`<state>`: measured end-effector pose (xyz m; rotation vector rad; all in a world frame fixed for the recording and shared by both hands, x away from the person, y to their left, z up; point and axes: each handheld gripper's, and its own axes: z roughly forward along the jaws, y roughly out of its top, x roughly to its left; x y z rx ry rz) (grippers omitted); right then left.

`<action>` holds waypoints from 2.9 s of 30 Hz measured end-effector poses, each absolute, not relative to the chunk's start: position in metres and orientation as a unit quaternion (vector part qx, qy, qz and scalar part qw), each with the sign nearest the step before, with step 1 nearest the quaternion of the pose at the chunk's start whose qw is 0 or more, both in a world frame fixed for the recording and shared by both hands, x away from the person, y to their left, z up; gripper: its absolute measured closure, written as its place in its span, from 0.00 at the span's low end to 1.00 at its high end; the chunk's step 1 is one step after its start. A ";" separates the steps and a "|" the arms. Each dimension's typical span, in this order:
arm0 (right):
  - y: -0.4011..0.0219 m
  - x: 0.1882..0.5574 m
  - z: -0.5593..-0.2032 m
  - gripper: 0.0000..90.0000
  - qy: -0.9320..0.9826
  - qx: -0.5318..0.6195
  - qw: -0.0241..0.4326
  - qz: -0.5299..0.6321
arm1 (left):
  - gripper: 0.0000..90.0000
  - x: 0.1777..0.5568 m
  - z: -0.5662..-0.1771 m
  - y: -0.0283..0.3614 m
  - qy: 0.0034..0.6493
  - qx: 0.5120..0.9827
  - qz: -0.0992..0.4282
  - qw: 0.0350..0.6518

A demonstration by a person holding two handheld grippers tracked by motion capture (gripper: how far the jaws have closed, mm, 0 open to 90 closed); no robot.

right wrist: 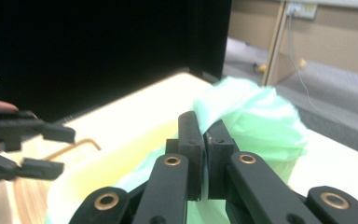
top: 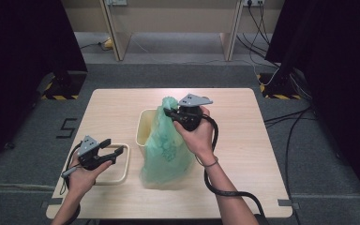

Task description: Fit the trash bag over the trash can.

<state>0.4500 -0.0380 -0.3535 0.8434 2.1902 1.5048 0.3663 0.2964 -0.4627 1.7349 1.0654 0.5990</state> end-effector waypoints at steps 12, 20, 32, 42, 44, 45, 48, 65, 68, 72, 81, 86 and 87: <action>-0.033 0.460 -0.369 0.98 0.813 0.320 0.157 0.461 | 0.38 0.366 -0.463 0.295 0.438 0.714 0.245 0.488; -0.030 0.458 -0.374 0.89 0.830 0.315 0.133 0.441 | 0.38 0.362 -0.462 0.291 0.426 0.721 0.235 0.494; -0.069 0.437 -0.354 0.61 0.807 0.317 0.151 0.475 | 0.36 0.340 -0.458 0.268 0.359 0.746 0.180 0.531; -0.102 0.417 -0.366 0.59 0.811 0.319 0.161 0.463 | 0.29 0.327 -0.469 0.247 0.315 0.780 0.160 0.517; -0.107 0.414 -0.372 0.58 0.813 0.322 0.158 0.458 | 0.28 0.326 -0.471 0.245 0.309 0.785 0.159 0.513; -0.107 0.414 -0.372 0.58 0.813 0.322 0.158 0.458 | 0.28 0.325 -0.472 0.243 0.306 0.789 0.159 0.509; -0.120 0.409 -0.384 0.59 0.814 0.335 0.151 0.450 | 0.28 0.326 -0.480 0.233 0.290 0.810 0.159 0.485; -0.124 0.398 -0.427 0.59 0.829 0.343 0.124 0.424 | 0.43 0.330 -0.496 0.219 0.276 0.833 0.159 0.453; -0.122 0.398 -0.433 0.62 0.832 0.343 0.123 0.418 | 0.53 0.331 -0.497 0.219 0.275 0.834 0.161 0.450; -0.118 0.398 -0.442 0.73 0.840 0.334 0.128 0.409 | 0.67 0.331 -0.497 0.219 0.271 0.836 0.162 0.449; -0.117 0.397 -0.448 0.97 0.832 0.339 0.146 0.414 | 0.93 0.332 -0.496 0.220 0.264 0.834 0.158 0.459; -0.120 0.393 -0.446 1.00 0.831 0.342 0.136 0.418 | 0.99 0.328 -0.491 0.223 0.252 0.832 0.158 0.468; -0.122 0.392 -0.445 1.00 0.830 0.342 0.134 0.420 | 0.99 0.327 -0.490 0.223 0.251 0.832 0.158 0.469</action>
